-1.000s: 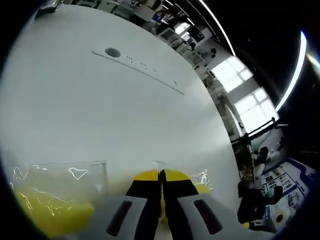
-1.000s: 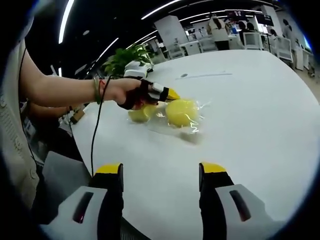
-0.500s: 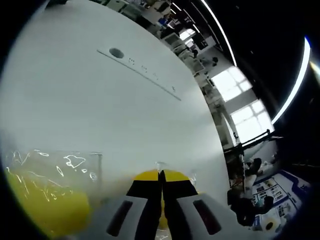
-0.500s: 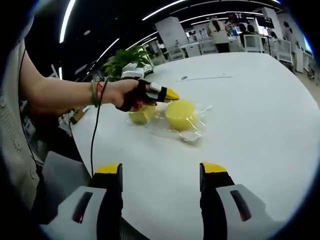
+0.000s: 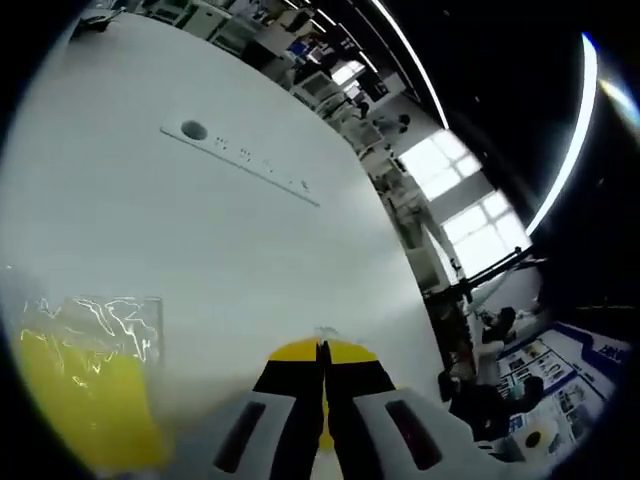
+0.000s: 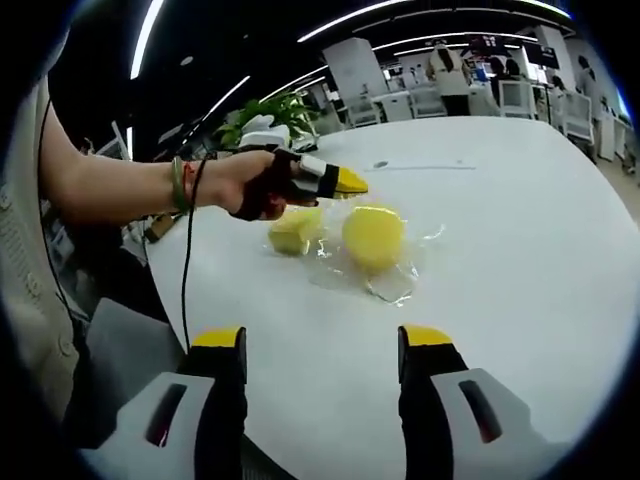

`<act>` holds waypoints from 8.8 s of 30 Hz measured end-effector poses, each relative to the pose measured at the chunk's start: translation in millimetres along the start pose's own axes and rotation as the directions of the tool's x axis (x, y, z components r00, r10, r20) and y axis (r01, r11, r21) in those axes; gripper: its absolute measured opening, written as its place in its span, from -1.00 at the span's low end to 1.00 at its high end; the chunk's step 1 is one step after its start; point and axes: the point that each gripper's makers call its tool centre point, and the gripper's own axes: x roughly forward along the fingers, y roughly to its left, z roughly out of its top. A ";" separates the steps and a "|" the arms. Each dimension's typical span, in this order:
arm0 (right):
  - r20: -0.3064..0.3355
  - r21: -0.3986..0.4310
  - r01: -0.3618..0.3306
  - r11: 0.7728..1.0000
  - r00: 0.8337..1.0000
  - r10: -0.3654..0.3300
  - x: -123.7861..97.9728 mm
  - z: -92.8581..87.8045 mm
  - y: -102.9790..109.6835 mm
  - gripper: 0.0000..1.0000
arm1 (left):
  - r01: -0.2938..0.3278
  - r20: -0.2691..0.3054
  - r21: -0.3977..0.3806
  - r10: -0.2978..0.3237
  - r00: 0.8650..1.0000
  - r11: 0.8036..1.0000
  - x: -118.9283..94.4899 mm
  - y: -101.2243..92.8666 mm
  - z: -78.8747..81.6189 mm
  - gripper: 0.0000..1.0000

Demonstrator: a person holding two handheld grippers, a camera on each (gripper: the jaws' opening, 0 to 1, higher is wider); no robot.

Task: Compare the silicone blocks by pressing each to a similar depth, holding the contact briefly, and releasing to observe deformation and rebound differences across the visible hardness samples.

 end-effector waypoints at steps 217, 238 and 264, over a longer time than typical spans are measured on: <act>-0.288 -0.616 -0.315 0.722 0.943 0.165 60.5 124.2 52.6 0.12 | 0.184 -0.069 0.456 -0.171 0.983 0.871 -154.4 -86.5 -1.5 -1.00; 0.013 -0.422 -0.001 0.907 1.000 0.007 -15.0 93.5 1.7 0.27 | 0.225 -0.138 0.424 -0.183 0.973 0.877 -88.8 -88.7 -22.6 -1.00; 0.263 -0.002 0.247 0.969 0.935 -0.238 -58.1 31.4 -10.7 0.42 | 0.138 -0.022 0.237 -0.136 0.990 0.962 -22.9 -48.6 3.0 -1.00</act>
